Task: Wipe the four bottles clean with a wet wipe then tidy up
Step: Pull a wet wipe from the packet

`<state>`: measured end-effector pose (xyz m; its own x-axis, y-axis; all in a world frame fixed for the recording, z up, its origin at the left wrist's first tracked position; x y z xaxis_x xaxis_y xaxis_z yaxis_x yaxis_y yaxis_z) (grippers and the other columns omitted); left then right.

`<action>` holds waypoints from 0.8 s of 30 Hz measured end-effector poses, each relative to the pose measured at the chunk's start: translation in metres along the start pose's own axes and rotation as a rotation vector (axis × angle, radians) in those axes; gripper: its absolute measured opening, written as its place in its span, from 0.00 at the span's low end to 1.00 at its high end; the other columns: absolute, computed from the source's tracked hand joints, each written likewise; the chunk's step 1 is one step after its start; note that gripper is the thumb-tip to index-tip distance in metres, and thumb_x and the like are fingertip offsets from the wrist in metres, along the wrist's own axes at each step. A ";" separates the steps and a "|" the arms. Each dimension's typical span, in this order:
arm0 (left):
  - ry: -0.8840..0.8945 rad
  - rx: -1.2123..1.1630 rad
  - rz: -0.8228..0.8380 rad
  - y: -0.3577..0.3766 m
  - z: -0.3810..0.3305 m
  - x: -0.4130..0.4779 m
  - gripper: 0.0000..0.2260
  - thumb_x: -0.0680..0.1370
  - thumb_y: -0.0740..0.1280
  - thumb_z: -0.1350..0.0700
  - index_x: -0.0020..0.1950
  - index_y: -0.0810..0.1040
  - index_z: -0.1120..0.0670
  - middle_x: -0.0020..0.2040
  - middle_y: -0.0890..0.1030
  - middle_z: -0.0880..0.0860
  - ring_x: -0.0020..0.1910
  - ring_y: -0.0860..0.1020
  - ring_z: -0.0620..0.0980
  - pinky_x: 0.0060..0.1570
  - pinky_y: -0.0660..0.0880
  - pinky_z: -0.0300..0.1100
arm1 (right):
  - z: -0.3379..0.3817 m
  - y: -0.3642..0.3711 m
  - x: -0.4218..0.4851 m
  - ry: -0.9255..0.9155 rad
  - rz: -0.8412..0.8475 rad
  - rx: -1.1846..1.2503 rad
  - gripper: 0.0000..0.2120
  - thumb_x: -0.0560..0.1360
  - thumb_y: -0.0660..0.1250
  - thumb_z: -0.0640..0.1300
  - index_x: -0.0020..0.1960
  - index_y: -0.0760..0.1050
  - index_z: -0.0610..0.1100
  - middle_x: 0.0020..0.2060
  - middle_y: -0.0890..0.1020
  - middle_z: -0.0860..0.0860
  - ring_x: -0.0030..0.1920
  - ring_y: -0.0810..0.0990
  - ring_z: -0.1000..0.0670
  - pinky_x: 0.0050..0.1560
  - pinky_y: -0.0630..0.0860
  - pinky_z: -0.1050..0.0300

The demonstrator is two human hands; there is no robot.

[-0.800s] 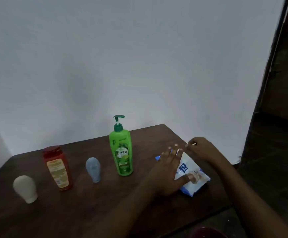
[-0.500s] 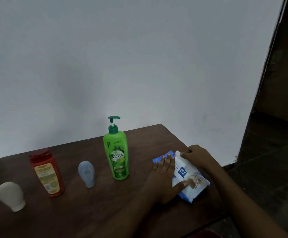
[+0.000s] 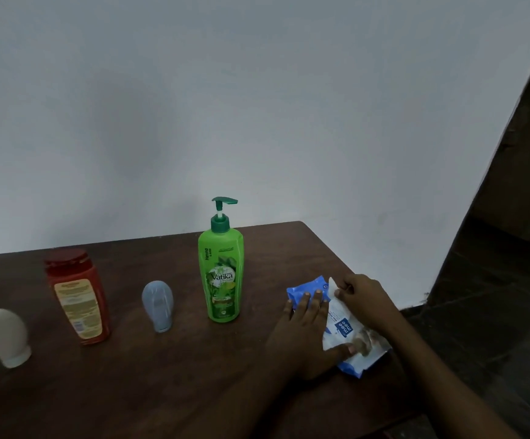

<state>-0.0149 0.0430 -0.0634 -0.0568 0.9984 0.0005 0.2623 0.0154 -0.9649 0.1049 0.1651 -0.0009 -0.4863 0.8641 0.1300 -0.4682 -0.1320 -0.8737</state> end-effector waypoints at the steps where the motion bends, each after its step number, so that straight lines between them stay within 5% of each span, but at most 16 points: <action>1: -0.002 0.007 0.002 0.001 0.001 0.001 0.50 0.74 0.45 0.20 0.85 0.37 0.52 0.84 0.35 0.50 0.82 0.32 0.50 0.81 0.36 0.60 | -0.001 -0.002 0.001 -0.002 -0.027 0.019 0.18 0.80 0.68 0.45 0.35 0.64 0.46 0.32 0.72 0.50 0.33 0.71 0.52 0.35 0.66 0.58; 5: -0.007 0.003 0.002 0.001 -0.001 0.002 0.51 0.74 0.45 0.19 0.85 0.38 0.52 0.85 0.36 0.50 0.83 0.33 0.51 0.81 0.35 0.59 | 0.006 -0.027 0.001 -0.038 -0.100 0.158 0.18 0.79 0.69 0.45 0.35 0.70 0.37 0.28 0.75 0.44 0.30 0.71 0.49 0.33 0.67 0.55; 8: -0.010 0.014 -0.011 0.002 -0.001 0.000 0.51 0.74 0.46 0.19 0.85 0.39 0.53 0.85 0.37 0.50 0.83 0.34 0.51 0.80 0.33 0.57 | 0.020 -0.061 -0.002 -0.094 -0.177 0.269 0.11 0.79 0.70 0.44 0.38 0.80 0.43 0.29 0.81 0.46 0.28 0.75 0.50 0.35 0.74 0.53; 14: -0.011 -0.005 0.025 -0.007 -0.004 -0.005 0.52 0.73 0.46 0.18 0.85 0.38 0.53 0.84 0.36 0.50 0.82 0.33 0.50 0.80 0.33 0.57 | 0.049 -0.129 -0.017 -0.137 -0.210 0.687 0.09 0.80 0.70 0.41 0.44 0.81 0.37 0.34 0.79 0.43 0.31 0.74 0.50 0.30 0.70 0.57; 20: -0.006 -0.023 -0.012 -0.007 -0.003 -0.006 0.52 0.73 0.45 0.18 0.85 0.38 0.52 0.84 0.35 0.48 0.82 0.32 0.50 0.81 0.34 0.57 | 0.061 -0.140 -0.035 -0.107 -0.156 0.881 0.09 0.80 0.69 0.42 0.43 0.80 0.40 0.43 0.83 0.44 0.45 0.78 0.44 0.47 0.71 0.49; 24: -0.005 -0.059 -0.090 -0.006 -0.003 -0.007 0.47 0.77 0.45 0.22 0.85 0.37 0.51 0.83 0.33 0.48 0.81 0.31 0.50 0.80 0.33 0.55 | 0.070 -0.137 -0.052 -0.079 -0.062 1.018 0.11 0.81 0.67 0.42 0.42 0.83 0.45 0.44 0.85 0.44 0.46 0.80 0.43 0.50 0.75 0.47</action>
<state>-0.0126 0.0361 -0.0571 -0.0871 0.9926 0.0846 0.3121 0.1079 -0.9439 0.1426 0.1043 0.1452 -0.4704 0.8535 0.2243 -0.8806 -0.4705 -0.0565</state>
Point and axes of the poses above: each hand's wrist, its own x-axis towards the middle knuckle, its own y-axis out of the palm, z = x × y, the point moved 1 cm from there along x, towards the middle knuckle
